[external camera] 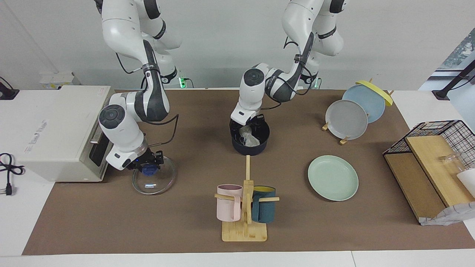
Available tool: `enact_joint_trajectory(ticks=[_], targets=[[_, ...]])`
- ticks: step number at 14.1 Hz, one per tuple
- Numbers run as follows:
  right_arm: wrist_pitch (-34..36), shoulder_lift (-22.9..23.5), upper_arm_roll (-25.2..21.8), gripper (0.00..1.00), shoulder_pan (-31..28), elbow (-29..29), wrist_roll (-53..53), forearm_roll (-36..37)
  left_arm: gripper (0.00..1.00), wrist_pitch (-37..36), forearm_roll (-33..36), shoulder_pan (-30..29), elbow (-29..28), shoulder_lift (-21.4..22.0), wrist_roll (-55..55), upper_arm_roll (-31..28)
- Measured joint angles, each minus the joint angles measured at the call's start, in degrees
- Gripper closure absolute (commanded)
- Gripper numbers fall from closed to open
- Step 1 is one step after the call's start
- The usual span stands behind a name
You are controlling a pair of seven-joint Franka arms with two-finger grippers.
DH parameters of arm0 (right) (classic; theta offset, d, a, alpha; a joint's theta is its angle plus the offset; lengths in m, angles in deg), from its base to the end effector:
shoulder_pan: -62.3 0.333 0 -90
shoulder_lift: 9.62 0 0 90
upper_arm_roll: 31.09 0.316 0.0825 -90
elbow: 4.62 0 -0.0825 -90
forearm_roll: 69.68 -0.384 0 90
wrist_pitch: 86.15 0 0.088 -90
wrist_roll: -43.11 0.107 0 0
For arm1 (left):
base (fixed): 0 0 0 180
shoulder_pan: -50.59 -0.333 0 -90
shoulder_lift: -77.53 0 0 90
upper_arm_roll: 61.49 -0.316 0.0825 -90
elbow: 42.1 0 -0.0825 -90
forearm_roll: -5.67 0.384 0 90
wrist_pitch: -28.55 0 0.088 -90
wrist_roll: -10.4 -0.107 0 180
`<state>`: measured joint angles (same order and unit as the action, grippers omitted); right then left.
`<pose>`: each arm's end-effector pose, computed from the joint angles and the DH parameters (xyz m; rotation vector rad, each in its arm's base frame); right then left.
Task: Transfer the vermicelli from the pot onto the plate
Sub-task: 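Lower the lid onto the table while the left gripper grasps the vermicelli, then carry the vermicelli to the green plate while the right gripper withdraws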
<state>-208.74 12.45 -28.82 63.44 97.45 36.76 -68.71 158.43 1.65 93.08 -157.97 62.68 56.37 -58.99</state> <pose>0.6434 0.0357 0.3385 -3.1276 -0.2774 0.0419 0.4180 -0.4193 0.3213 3.1038 0.0992 -0.0876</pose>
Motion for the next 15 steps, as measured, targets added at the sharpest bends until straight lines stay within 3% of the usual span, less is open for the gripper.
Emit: enact_joint_trajectory(ticks=[1,2,5,7,12,15], targets=[[-0.22,0.16,0.00,0.07,0.00,0.00,0.00,0.00,0.34,0.03,0.00,0.01,0.03,0.00,-0.21,-0.03],[-0.29,0.30,0.00,0.00,0.00,-0.02,0.00,0.00,0.51,0.12,-0.03,0.01,0.30,0.03,-0.92,-0.06],[-0.22,0.27,0.01,0.00,0.00,-0.87,0.00,0.00,0.99,0.14,-0.03,0.01,0.77,-0.16,-2.99,-0.23],[2.26,-0.09,0.12,0.00,0.02,-2.79,0.00,0.00,1.00,0.14,-0.03,-0.09,0.85,-0.24,-3.98,-0.59],[16.34,-4.93,0.76,0.00,0.30,-10.34,0.00,-0.14,1.00,-1.14,-0.04,-0.44,1.83,-0.22,-6.28,-1.17],[21.15,-9.00,1.08,0.00,0.70,-11.78,1.87,-0.22,1.00,-7.04,-0.04,-2.22,5.29,0.83,-7.24,-1.20]])
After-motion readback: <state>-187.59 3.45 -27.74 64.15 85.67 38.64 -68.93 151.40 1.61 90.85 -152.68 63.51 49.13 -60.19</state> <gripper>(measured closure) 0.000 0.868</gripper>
